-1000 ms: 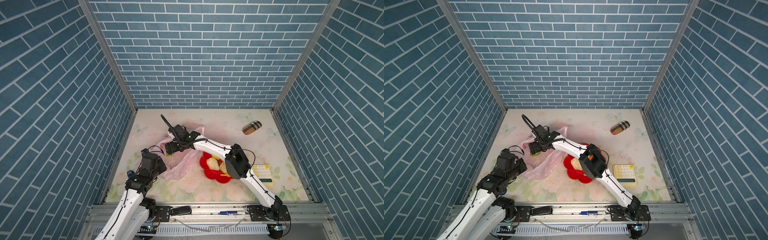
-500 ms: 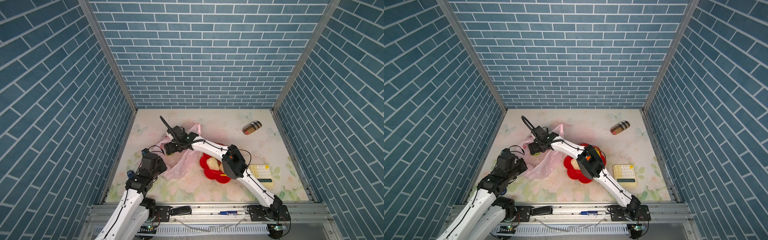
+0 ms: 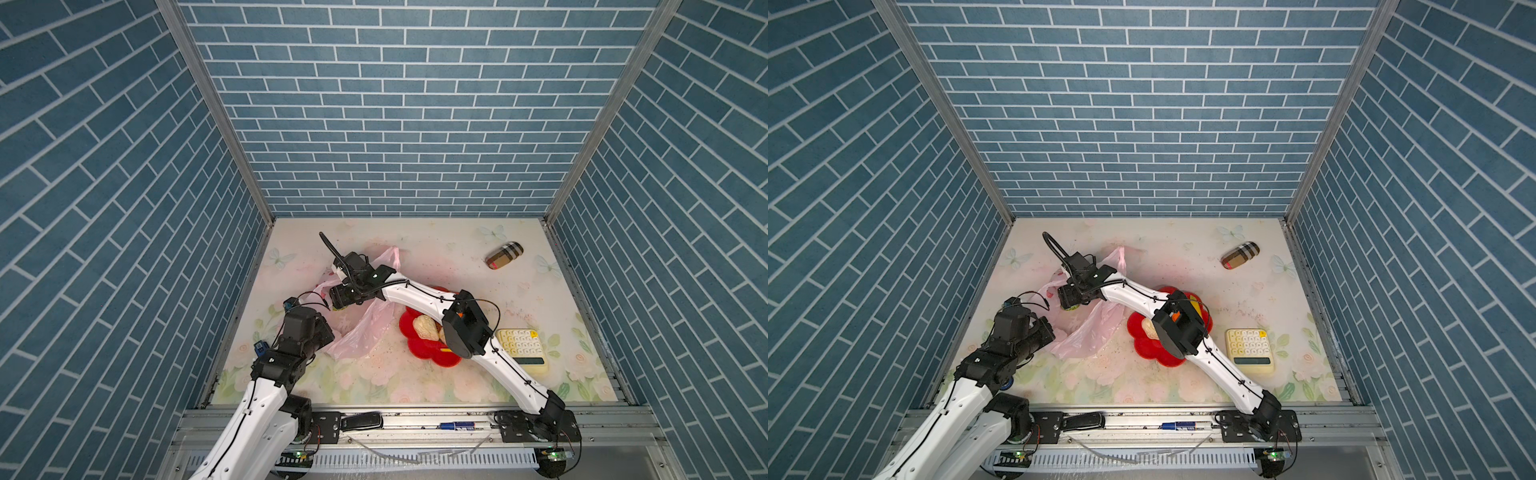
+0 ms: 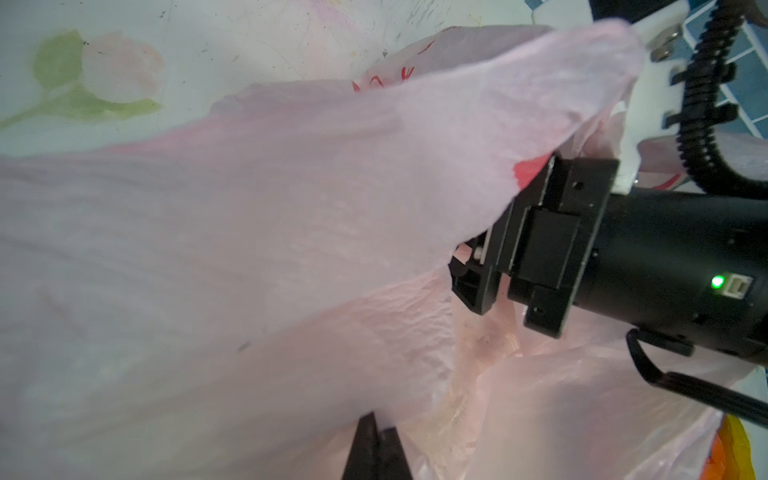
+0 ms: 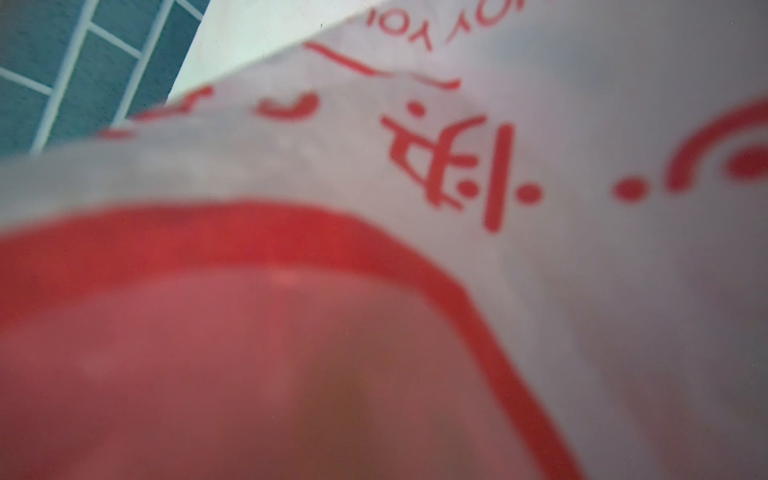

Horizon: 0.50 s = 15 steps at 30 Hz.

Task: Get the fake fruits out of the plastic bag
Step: 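Close the right gripper on the green fruit inside the bag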

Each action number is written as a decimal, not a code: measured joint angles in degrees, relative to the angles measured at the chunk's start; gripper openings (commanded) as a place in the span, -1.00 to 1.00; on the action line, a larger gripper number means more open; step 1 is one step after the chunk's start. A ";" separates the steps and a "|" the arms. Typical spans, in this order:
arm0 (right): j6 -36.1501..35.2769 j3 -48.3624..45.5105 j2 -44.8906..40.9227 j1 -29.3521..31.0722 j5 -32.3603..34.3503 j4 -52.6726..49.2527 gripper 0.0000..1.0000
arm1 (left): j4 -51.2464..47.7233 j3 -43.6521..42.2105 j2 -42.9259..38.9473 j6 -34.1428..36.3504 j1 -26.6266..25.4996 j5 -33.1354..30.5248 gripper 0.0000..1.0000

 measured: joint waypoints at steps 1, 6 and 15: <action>0.00 0.00 0.00 0.00 -0.11 -0.02 0.02 | 0.04 0.00 0.00 0.00 0.00 -0.09 -0.95; 0.00 -2.14 -1.68 0.11 -0.50 -0.37 -0.09 | 0.59 0.02 0.00 0.00 0.00 -0.72 -0.95; 0.00 -11.65 -11.52 0.57 -0.76 0.11 -0.13 | 2.32 0.02 0.02 0.02 0.00 -1.42 -0.95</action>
